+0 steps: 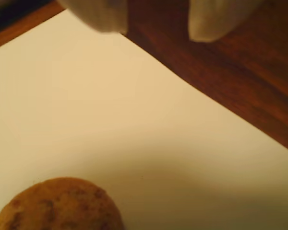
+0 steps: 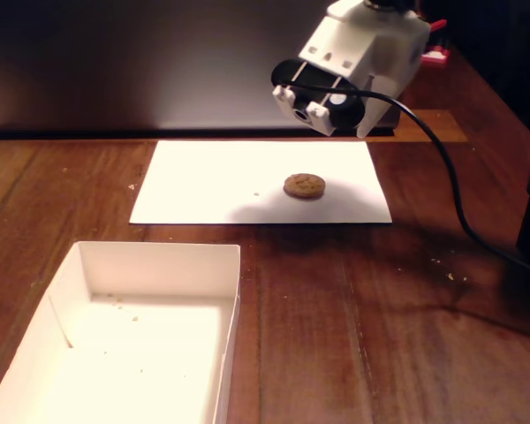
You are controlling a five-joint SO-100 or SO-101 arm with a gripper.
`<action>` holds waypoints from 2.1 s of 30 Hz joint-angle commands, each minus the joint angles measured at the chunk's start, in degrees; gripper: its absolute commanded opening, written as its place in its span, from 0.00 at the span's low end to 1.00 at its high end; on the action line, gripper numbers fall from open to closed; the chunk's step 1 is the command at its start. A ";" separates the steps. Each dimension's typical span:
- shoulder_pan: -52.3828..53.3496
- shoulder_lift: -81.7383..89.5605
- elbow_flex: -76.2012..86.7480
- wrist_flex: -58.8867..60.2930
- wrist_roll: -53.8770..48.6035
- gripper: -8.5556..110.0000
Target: Grasp a mini cookies block and put it in the white box.
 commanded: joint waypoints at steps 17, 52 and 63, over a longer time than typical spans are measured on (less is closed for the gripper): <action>-3.69 -17.05 -17.67 1.93 -0.44 0.27; -3.60 -29.62 -22.76 2.72 0.18 0.38; -4.48 -31.82 -23.03 2.64 0.26 0.37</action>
